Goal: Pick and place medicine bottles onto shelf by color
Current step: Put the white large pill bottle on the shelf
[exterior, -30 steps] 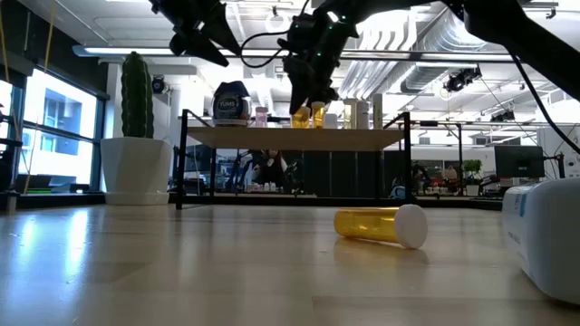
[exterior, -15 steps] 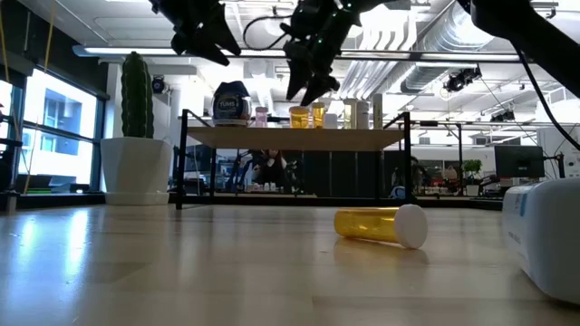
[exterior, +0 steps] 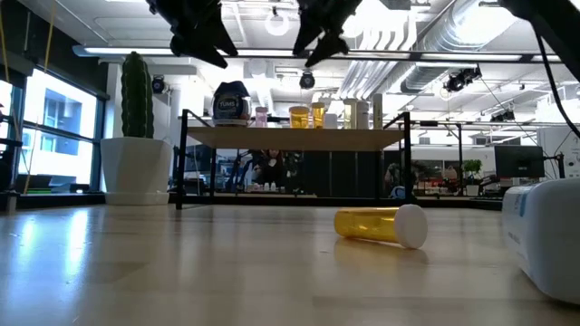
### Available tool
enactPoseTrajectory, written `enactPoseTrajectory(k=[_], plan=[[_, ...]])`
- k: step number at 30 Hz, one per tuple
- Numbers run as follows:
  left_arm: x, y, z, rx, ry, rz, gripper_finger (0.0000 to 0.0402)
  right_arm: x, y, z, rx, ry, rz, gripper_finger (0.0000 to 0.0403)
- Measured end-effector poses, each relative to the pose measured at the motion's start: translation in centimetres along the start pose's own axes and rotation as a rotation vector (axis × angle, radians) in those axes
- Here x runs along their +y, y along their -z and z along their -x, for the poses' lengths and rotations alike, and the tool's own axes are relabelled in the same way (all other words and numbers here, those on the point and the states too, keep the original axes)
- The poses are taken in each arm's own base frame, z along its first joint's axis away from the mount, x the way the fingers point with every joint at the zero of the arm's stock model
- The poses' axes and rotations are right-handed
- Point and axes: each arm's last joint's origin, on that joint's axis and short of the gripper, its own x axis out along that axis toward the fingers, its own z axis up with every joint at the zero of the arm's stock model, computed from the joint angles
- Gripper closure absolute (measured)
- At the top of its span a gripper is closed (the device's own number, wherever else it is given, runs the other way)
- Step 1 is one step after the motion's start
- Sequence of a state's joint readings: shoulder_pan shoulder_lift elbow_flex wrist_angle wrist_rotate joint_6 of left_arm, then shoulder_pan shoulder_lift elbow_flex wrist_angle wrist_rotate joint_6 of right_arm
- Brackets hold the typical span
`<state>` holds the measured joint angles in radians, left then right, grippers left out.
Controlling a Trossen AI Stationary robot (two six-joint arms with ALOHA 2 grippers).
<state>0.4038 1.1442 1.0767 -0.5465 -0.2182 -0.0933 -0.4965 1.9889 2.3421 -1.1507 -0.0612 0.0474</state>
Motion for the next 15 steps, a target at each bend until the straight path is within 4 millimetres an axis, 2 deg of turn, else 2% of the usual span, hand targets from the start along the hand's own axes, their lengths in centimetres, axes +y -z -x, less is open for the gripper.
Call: enactPoseTrajectory(k=[7,15], plan=[[-0.7,0.4,0.2,0.032,0.023,0.020,0.0124,1.7,0.8,2.6,0.034,-0.027,0.096,0.0135],[-2.1,0.5,0.5,0.031,0.071,0.004,0.0124,3.7,2.8,2.1,0.181,-0.086,0.160,0.0135]])
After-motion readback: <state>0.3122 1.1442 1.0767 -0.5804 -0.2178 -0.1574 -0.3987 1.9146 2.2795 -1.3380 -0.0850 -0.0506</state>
